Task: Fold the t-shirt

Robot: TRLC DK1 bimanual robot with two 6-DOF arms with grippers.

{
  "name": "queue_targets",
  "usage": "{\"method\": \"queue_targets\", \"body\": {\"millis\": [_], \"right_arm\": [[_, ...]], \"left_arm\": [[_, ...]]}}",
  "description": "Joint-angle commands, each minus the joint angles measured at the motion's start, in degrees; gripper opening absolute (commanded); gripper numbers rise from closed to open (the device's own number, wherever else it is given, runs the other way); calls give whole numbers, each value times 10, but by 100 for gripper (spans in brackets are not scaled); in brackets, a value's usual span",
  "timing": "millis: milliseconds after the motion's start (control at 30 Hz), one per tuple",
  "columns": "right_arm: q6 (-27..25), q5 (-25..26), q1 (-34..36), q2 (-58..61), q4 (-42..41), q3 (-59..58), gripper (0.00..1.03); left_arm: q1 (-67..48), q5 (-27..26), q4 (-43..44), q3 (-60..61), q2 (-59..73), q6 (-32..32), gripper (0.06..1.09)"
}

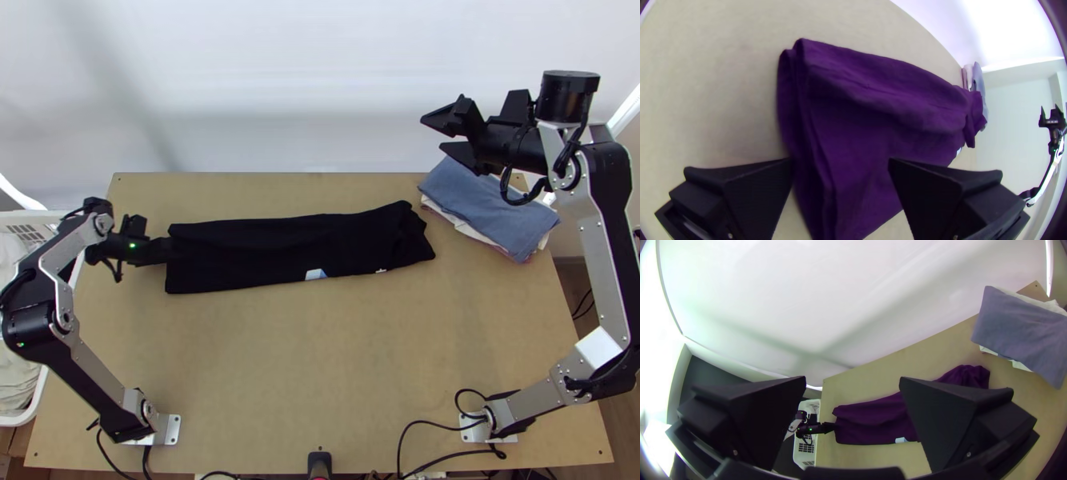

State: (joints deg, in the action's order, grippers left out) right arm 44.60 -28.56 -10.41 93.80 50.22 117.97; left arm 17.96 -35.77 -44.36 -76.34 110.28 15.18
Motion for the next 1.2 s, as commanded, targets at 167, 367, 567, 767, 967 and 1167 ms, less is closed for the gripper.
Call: {"method": "queue_targets", "body": {"millis": [167,367,567,767,967,1167], "right_arm": [[13,-5,2,-3,3,20,98],[10,-5,8,-4,4,26,98],[8,-5,7,-4,6,26,98],[-2,-4,7,-2,6,22,98],[-5,-4,7,0,6,18,98],[-12,-3,11,1,6,14,98]], "left_arm": [[-63,32,41,13,23,-71,75],[-6,43,41,-17,22,-67,9],[127,46,-49,-106,54,22,9],[205,51,-172,-214,72,69,9],[111,46,-245,-224,-54,23,9],[-76,41,-262,-251,-111,-84,9]]}}
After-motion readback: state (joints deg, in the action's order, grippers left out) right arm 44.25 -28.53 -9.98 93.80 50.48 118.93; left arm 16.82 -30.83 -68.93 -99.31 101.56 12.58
